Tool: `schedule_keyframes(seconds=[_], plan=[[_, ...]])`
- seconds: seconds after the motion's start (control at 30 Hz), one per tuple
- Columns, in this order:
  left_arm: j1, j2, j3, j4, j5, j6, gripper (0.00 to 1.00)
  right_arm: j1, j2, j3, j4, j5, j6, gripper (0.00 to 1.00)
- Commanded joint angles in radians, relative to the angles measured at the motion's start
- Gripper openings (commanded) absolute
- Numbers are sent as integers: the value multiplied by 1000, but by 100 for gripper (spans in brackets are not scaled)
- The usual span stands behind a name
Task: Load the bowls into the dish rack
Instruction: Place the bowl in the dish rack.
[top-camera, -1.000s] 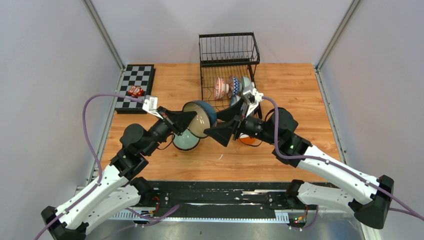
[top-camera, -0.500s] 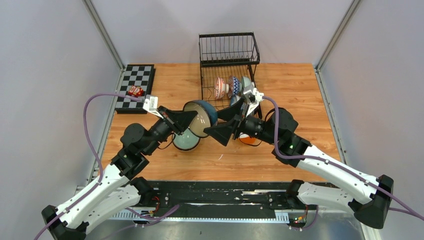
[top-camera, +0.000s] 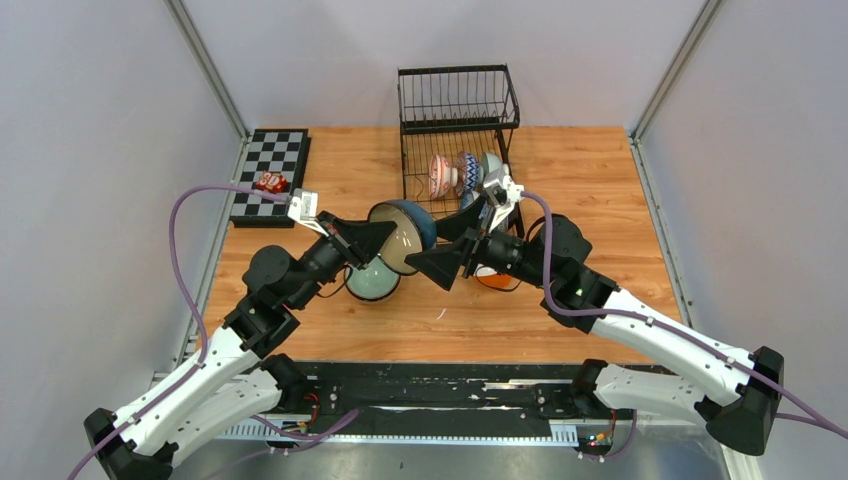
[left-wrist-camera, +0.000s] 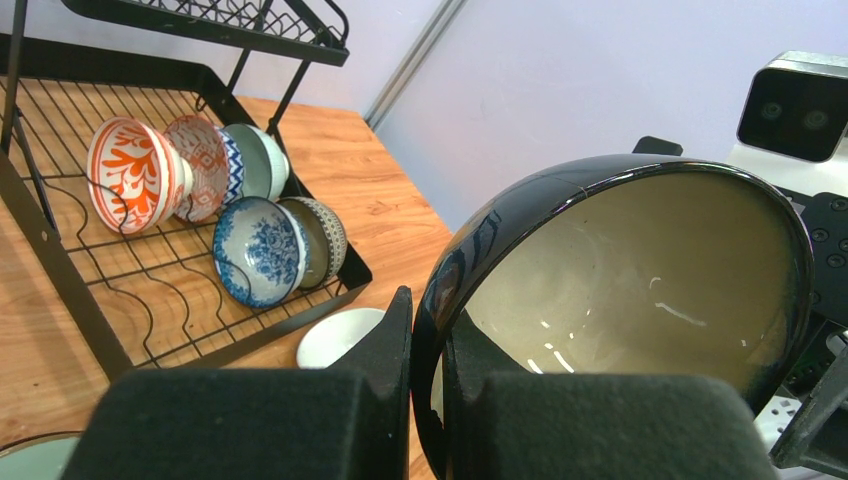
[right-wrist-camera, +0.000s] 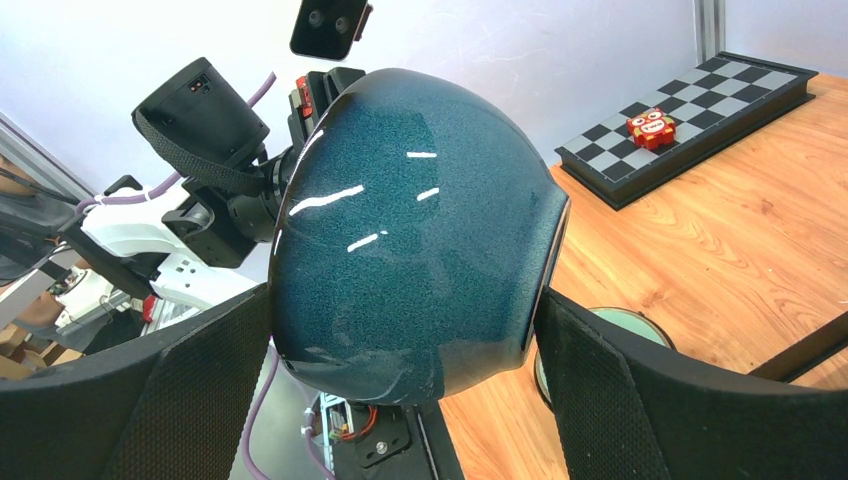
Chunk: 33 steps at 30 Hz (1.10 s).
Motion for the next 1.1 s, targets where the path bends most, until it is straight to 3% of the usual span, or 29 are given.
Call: schedule_keyframes(seconds=[0.0,0.87,0.9,0.93,0.97,1.0,1.03,1.07], plan=[[5,-9,24,122,2,-19,0,-9,-8,-1,42,-18,6,100],[5,28,63,66,-8,-33,0,-9,-14,2,41,-51,-31,97],[5,29,64,64,-7,-32,0,-9,-12,3,41,-54,-32,93],[5,31,66,64,-4,-34,0,-9,-9,6,43,-64,-38,84],[5,33,67,64,-3,-34,0,-10,-6,11,40,-76,-43,47],[5,35,67,64,-1,-34,0,-9,-3,17,33,-78,-46,17],[6,35,68,62,2,-34,0,-9,-5,17,42,-83,-50,4],[5,35,68,60,3,-32,0,-7,-7,9,58,-90,-56,3]])
